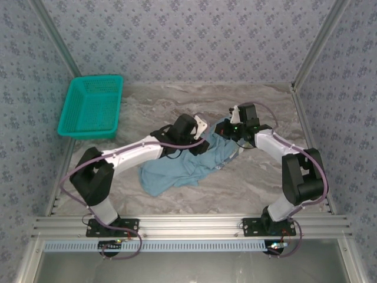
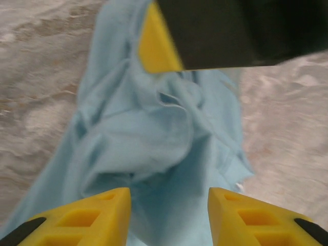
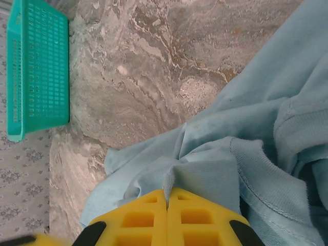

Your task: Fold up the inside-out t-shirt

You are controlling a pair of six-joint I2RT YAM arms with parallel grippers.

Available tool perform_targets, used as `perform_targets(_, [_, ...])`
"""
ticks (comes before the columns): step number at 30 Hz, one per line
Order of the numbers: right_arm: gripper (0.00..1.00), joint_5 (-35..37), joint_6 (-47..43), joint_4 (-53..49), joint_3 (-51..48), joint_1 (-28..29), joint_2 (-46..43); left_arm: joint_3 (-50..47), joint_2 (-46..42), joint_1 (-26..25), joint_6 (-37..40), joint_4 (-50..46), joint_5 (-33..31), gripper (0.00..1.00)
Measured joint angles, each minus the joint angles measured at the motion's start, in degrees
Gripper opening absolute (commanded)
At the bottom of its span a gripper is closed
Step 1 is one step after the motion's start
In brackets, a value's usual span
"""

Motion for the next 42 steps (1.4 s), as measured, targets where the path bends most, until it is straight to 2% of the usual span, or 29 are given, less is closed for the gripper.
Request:
perform_targets(5, [0.0,0.0,0.0,0.0,0.0,-1.2,-3.1,2.5,3.2,-0.3,2.3,-5.1,-6.6,0.45])
perform_targets(10, [0.0,0.0,0.0,0.0,0.0,-1.8,-4.1,4.1,5.6,-0.5,2.7,-8.7,-7.7,0.44])
perform_targets(13, [0.0,0.0,0.0,-0.2,-0.1,-1.9,-4.2,5.2,7.2,-0.5,2.8,-9.1,-7.7,0.3])
perform_targets(15, [0.0,0.0,0.0,-0.5,-0.1,-1.9,-4.5,5.3,7.7,-0.4,3.0,-8.8,-7.6,0.13])
perform_targets(16, [0.0,-0.1,0.0,-0.6,-0.1,-1.9,-4.8,5.3,7.7,-0.3,2.9,-8.5,-7.2,0.08])
perform_targets(17, [0.0,-0.1,-0.1,-0.9,-0.1,-1.9,-5.2,5.3,7.6,0.0,3.0,-7.9,-6.4,0.03])
perform_targets(19, [0.0,-0.3,-0.3,-1.8,-0.1,-2.2,-6.3,3.7,6.7,0.5,3.2,-4.9,-4.0,0.0])
perform_targets(22, [0.0,-0.2,-1.4,-4.0,-0.1,-3.5,-8.9,-3.7,0.7,2.1,3.1,0.8,2.5,0.0])
perform_targets(27, [0.0,-0.2,-3.3,-8.2,0.2,-6.3,-12.8,-19.4,-14.9,8.5,0.0,12.6,18.8,0.0])
perform_targets(31, [0.0,-0.3,-4.1,-10.7,0.5,-7.2,-14.6,-25.5,-20.2,12.2,-1.5,19.5,26.7,0.0])
perform_targets(38, [0.0,-0.4,-4.8,-11.6,0.5,-6.0,-13.9,-28.6,-18.4,12.5,-3.0,24.2,33.1,0.11])
perform_targets(40, [0.0,-0.4,-5.2,-11.6,0.5,-5.9,-13.1,-28.7,-17.8,12.7,-3.1,24.5,32.2,0.2])
perform_targets(42, [0.0,-0.4,-5.4,-11.6,0.5,-5.9,-12.3,-28.7,-17.7,12.7,-2.9,23.4,28.7,0.28])
